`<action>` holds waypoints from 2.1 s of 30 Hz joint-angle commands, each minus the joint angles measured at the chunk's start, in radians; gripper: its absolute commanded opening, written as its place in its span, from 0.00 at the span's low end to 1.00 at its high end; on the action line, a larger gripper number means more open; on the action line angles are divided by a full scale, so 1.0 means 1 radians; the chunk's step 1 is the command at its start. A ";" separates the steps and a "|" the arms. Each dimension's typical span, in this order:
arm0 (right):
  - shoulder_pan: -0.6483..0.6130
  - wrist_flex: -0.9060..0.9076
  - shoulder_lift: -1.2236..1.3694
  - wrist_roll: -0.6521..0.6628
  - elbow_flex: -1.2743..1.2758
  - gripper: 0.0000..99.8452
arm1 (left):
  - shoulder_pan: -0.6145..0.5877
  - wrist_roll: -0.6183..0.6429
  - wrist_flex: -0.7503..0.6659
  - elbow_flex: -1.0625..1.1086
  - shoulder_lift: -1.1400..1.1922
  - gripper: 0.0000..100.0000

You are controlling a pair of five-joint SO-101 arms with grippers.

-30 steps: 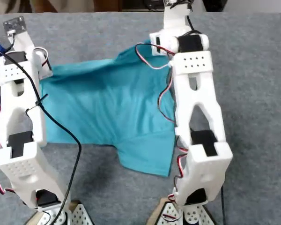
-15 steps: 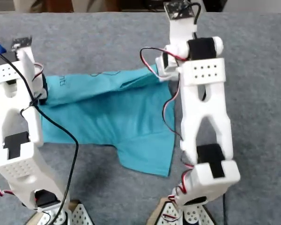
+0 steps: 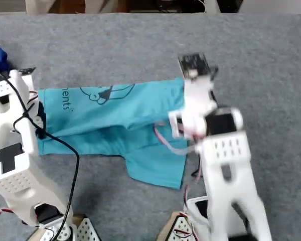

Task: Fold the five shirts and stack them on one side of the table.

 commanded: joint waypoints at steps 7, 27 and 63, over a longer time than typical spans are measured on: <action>-0.013 -0.029 -0.506 -0.052 0.317 0.00 | -0.029 -0.077 -0.009 0.100 -0.013 0.02; -0.226 0.097 -0.553 -0.011 0.395 0.01 | 0.009 -0.118 -0.015 0.112 -0.013 0.02; -0.363 0.196 -0.562 0.486 0.143 0.29 | 0.077 -0.262 0.186 -0.080 -0.013 0.02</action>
